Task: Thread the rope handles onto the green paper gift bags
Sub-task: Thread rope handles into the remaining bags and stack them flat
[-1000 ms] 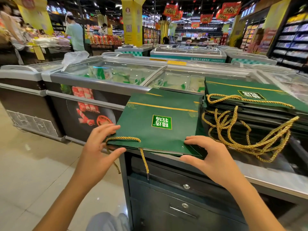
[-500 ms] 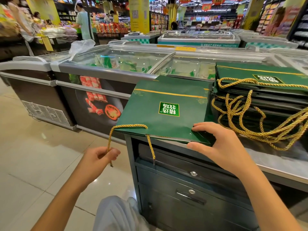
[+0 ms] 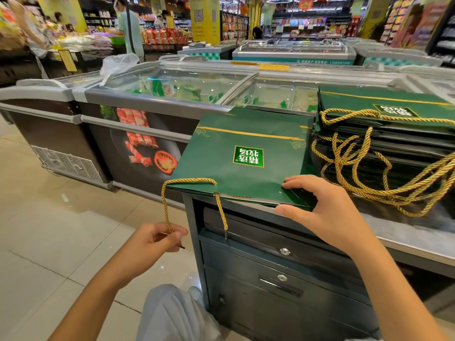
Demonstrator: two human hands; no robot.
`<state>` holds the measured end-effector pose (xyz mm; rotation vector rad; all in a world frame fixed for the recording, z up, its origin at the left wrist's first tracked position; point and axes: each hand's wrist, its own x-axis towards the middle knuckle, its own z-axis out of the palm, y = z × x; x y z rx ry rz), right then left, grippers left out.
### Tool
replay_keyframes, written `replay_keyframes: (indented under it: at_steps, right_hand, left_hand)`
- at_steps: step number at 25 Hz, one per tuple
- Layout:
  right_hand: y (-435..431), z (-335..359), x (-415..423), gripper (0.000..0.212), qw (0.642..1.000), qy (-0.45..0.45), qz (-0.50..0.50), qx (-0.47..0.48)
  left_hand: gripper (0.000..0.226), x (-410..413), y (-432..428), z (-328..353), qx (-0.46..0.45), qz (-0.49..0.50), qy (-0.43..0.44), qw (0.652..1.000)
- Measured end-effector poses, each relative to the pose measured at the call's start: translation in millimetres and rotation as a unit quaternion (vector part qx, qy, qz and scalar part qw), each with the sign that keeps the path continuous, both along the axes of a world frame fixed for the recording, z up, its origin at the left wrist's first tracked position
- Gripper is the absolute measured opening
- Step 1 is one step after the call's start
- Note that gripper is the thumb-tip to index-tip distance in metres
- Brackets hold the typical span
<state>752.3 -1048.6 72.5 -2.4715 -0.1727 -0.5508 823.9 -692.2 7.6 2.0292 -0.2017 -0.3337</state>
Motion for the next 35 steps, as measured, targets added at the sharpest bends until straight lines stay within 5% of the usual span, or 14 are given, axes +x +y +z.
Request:
replay_keyframes:
  at_steps: [9,15,27,35]
  right_hand:
    - [1,0,0,0.052,1.0,-0.005,0.001,0.005]
    - [1,-1,-1,0.05,1.0,-0.005,0.0,0.0]
    - [0,6,-9,0.039,0.988,-0.038,0.037,0.143]
    - [-4,4,-6,0.025,0.987,-0.051,0.047,0.147]
  left_hand:
    - [0.022,-36,-18,45,-0.159,-0.013,0.018,0.987]
    - [0.018,-49,-60,103,-0.232,-0.071,-0.112,0.964]
    - [0.013,-2,-160,113,-0.087,-0.142,-0.213,0.963]
    - [0.018,-5,-165,110,-0.015,-0.17,-0.282,0.944]
